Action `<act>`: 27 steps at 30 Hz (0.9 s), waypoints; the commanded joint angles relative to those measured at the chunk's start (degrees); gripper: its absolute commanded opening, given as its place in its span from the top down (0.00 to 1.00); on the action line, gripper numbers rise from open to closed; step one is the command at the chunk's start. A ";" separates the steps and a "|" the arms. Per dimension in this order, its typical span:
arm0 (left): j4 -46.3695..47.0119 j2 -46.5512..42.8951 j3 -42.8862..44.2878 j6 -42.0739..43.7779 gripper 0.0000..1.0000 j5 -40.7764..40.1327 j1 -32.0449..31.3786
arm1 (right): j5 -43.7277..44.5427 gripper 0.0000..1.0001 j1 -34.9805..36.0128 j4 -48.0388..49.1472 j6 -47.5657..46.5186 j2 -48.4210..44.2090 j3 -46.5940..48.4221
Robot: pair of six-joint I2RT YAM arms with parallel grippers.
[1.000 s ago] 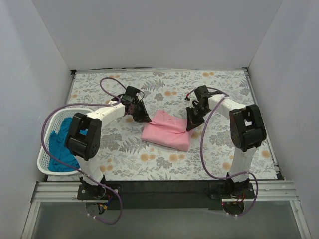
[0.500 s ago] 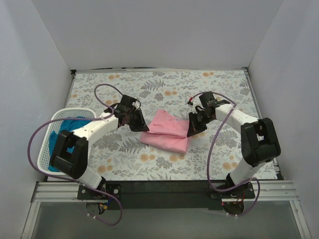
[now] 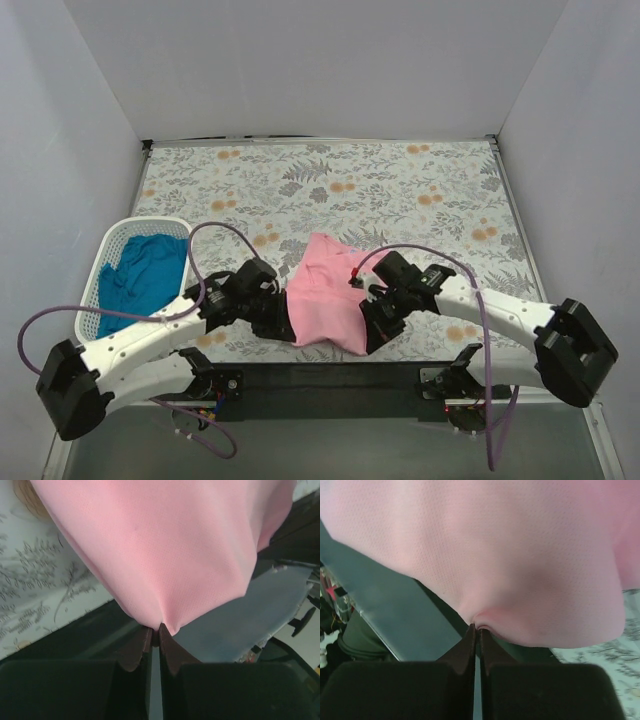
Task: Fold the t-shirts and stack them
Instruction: Fold the tshirt
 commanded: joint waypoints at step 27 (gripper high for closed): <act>-5.46 11.84 24.63 -3.17 1.00 -20.11 9.21 | 2.54 0.99 -14.95 -18.08 -11.78 4.27 22.42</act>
